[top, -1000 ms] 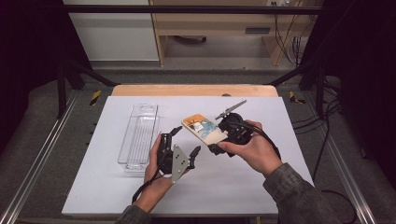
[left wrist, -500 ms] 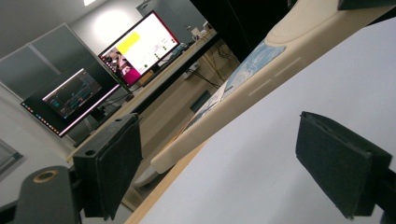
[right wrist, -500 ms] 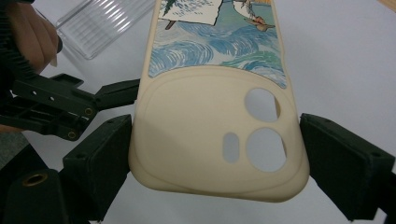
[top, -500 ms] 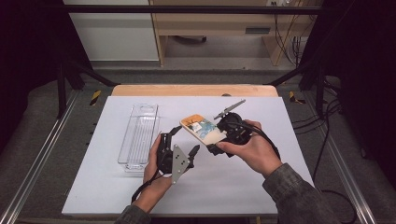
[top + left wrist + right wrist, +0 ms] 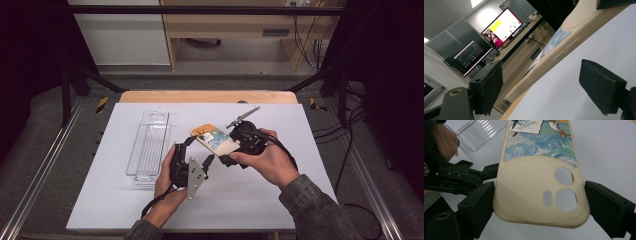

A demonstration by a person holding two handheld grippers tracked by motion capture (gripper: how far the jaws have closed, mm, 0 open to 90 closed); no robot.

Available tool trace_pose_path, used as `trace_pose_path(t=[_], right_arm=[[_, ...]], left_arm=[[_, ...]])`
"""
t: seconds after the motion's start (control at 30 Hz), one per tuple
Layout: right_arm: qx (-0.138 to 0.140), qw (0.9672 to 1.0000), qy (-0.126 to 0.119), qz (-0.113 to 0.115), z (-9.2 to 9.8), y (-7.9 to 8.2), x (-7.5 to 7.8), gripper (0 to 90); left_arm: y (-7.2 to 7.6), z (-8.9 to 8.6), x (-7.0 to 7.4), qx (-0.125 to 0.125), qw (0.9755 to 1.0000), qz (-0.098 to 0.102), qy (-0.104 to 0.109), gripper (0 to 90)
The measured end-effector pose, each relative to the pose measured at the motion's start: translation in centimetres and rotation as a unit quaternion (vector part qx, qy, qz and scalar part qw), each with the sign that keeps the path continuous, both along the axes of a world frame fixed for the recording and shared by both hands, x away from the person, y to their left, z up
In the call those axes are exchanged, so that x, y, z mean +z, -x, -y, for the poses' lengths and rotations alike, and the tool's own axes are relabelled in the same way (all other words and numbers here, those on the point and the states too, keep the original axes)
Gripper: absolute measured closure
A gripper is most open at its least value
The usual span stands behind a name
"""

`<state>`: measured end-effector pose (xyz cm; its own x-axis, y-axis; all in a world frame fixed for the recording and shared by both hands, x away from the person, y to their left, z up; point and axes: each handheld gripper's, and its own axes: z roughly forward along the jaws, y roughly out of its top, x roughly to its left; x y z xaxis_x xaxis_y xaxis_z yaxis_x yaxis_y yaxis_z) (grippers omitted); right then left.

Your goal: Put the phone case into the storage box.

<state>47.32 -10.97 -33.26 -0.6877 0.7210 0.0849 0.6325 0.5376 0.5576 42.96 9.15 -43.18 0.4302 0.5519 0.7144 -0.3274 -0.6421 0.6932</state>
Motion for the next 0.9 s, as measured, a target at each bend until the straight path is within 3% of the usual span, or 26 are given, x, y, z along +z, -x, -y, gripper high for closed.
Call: trace_pose_path(t=[0.5, 0.7, 0.9], right_arm=[[0.006, 1.0000, 0.001, -0.004, -0.38, -0.05, -0.23, 12.5], [0.004, 1.0000, -0.004, -0.006, -0.39, -0.11, -0.18, 12.5], [0.007, 0.9999, -0.006, -0.005, -0.57, -0.05, 0.02, 12.5]], left_arm=[[0.28, 0.67, 0.22, -0.002, 0.9998, 0.019, -0.011, 32.4], [0.67, 0.88, 0.30, -0.005, 0.9990, 0.036, -0.026, 41.8], [0.90, 0.68, 0.48, -0.006, 0.9985, 0.041, -0.035, 47.1]])
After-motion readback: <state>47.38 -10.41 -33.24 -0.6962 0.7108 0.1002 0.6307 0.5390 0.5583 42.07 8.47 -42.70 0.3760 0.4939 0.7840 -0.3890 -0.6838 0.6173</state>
